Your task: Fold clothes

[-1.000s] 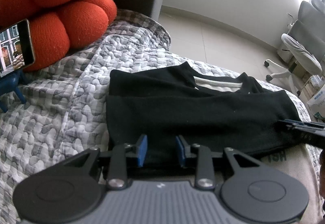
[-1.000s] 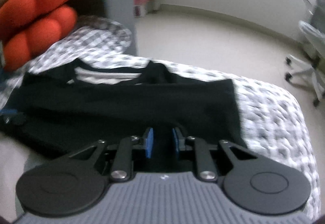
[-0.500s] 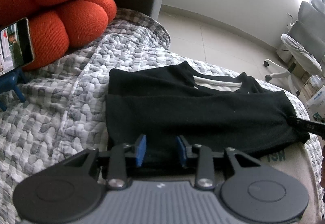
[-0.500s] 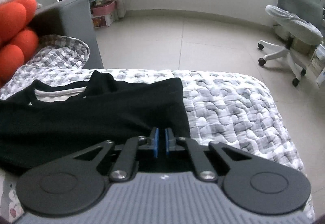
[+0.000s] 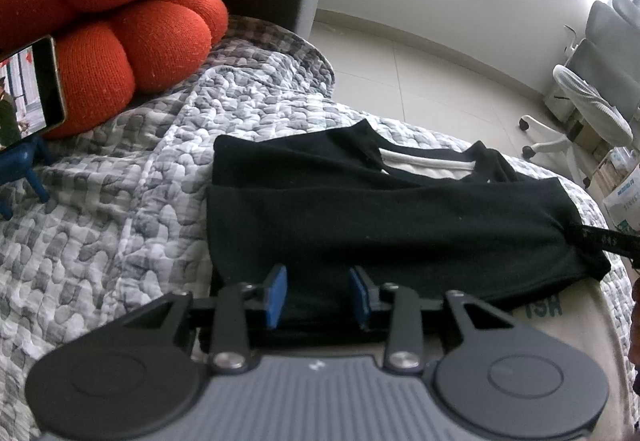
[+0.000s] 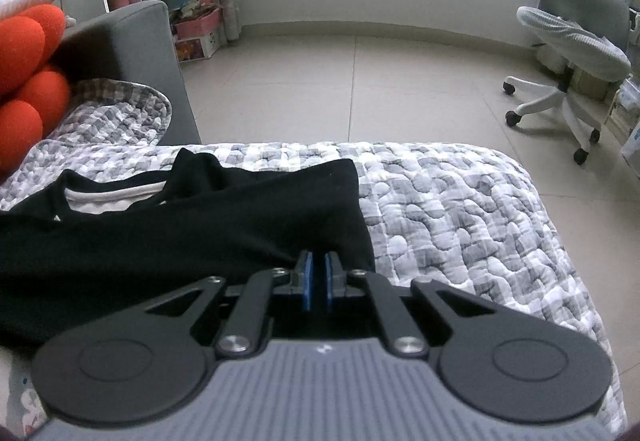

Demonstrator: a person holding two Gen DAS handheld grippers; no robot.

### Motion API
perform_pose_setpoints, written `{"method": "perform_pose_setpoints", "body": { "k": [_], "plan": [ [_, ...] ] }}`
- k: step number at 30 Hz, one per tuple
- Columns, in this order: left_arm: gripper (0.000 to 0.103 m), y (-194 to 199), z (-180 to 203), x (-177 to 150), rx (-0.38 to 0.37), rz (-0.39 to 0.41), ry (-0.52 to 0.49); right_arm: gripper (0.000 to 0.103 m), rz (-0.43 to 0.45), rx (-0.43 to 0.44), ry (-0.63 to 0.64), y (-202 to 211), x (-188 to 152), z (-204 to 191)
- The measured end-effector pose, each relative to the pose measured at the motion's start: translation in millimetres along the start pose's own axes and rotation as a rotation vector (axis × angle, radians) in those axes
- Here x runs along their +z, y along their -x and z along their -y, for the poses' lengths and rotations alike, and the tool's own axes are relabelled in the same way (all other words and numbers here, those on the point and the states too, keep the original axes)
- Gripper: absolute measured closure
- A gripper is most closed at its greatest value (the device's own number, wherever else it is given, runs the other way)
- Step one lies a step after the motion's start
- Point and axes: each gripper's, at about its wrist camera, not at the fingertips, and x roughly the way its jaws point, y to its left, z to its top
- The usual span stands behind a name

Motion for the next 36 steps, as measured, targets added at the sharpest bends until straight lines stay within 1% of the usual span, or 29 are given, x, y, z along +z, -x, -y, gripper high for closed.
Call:
{"method": "perform_pose_setpoints", "body": {
  "k": [4, 9, 16, 18, 20, 24, 26, 27, 29, 30, 33, 36],
  "plan": [
    [0.067, 0, 0, 0, -0.001, 0.001, -0.001, 0.098, 0.013, -0.001, -0.007, -5, 3, 2],
    [0.067, 0, -1, 0, -0.005, -0.001, 0.000, 0.099, 0.029, 0.025, -0.053, -13, 6, 11],
    [0.066, -1, -1, 1, -0.008, -0.003, 0.003, 0.099, 0.077, 0.078, -0.193, -9, 11, 32],
    [0.066, -1, -2, 1, -0.011, -0.003, 0.013, 0.096, 0.113, 0.048, -0.198, -3, 13, 36],
    [0.066, -1, -4, 3, -0.016, -0.002, 0.031, 0.084, 0.134, 0.026, -0.201, 1, 15, 40],
    [0.066, 0, -9, 4, -0.031, 0.000, 0.079, 0.084, 0.153, 0.082, -0.221, 4, 15, 46],
    [0.066, 0, -10, 5, -0.036, 0.000, 0.092, 0.084, 0.150, 0.095, -0.191, 5, 16, 43],
    [0.066, 0, -10, 5, -0.036, 0.000, 0.091, 0.084, 0.132, 0.100, -0.173, 4, 15, 41],
    [0.066, 0, -9, 5, -0.035, 0.000, 0.087, 0.083, 0.039, 0.083, -0.139, -6, 13, 37],
    [0.066, 0, -9, 5, -0.034, 0.000, 0.084, 0.083, 0.010, 0.056, -0.121, -11, 10, 35],
    [0.066, 2, -10, 5, -0.033, 0.001, 0.090, 0.080, 0.020, 0.032, -0.111, -8, 9, 36],
    [0.066, 8, -21, 6, -0.034, 0.011, 0.142, 0.080, 0.047, 0.000, -0.090, 4, 13, 31]
  ]
}}
